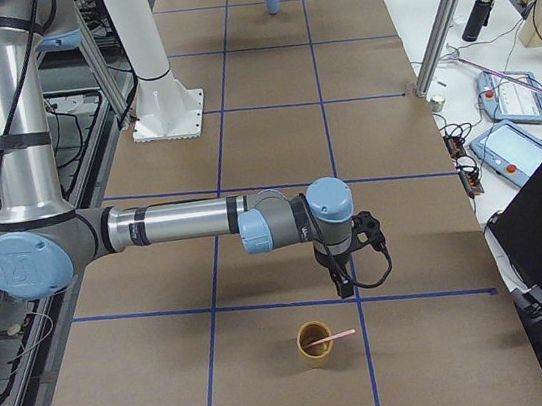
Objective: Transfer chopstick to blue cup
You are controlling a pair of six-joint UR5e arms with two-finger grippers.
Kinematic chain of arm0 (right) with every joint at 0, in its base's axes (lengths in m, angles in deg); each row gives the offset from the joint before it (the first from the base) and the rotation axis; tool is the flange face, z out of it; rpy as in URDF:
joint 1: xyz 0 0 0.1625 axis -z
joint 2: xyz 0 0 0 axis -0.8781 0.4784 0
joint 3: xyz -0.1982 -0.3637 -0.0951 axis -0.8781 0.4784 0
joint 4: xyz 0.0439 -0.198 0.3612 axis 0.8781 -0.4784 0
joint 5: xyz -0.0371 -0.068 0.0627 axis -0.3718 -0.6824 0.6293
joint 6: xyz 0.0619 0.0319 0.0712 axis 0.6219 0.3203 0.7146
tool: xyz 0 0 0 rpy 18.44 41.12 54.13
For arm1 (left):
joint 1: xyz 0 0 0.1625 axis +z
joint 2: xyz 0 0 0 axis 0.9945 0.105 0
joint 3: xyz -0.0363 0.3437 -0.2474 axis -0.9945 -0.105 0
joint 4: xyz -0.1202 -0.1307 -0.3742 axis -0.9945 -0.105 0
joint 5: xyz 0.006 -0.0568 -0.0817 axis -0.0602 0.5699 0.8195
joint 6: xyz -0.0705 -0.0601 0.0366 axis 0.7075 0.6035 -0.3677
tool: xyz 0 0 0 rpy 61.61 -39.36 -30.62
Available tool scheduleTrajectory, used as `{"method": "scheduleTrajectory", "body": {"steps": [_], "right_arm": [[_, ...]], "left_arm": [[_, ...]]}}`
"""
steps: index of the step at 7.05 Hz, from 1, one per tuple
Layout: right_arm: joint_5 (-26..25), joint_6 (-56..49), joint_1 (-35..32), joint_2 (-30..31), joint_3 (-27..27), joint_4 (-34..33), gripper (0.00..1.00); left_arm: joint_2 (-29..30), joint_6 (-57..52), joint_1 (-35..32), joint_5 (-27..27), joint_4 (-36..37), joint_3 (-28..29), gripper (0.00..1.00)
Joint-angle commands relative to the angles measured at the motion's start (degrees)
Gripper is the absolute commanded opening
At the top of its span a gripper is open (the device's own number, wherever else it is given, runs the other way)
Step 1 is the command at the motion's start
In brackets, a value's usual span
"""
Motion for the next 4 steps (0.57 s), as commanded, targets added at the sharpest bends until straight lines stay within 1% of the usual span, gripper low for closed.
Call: {"method": "scheduleTrajectory", "body": {"steps": [1,2,4], "right_arm": [[1.9,0.5,0.1,0.1,-0.6,0.0,1.00],[1.9,0.5,0.1,0.1,-0.4,-0.1,1.00],[2.3,0.6,0.5,0.1,-0.1,-0.1,1.00]], "left_arm": [[0.5,2.2,2.8,-0.3,-0.6,0.6,0.98],[2.2,2.3,5.5,-0.3,-0.8,3.0,0.98],[2.9,2.7,7.9,-0.3,-0.9,3.9,0.98]]}}
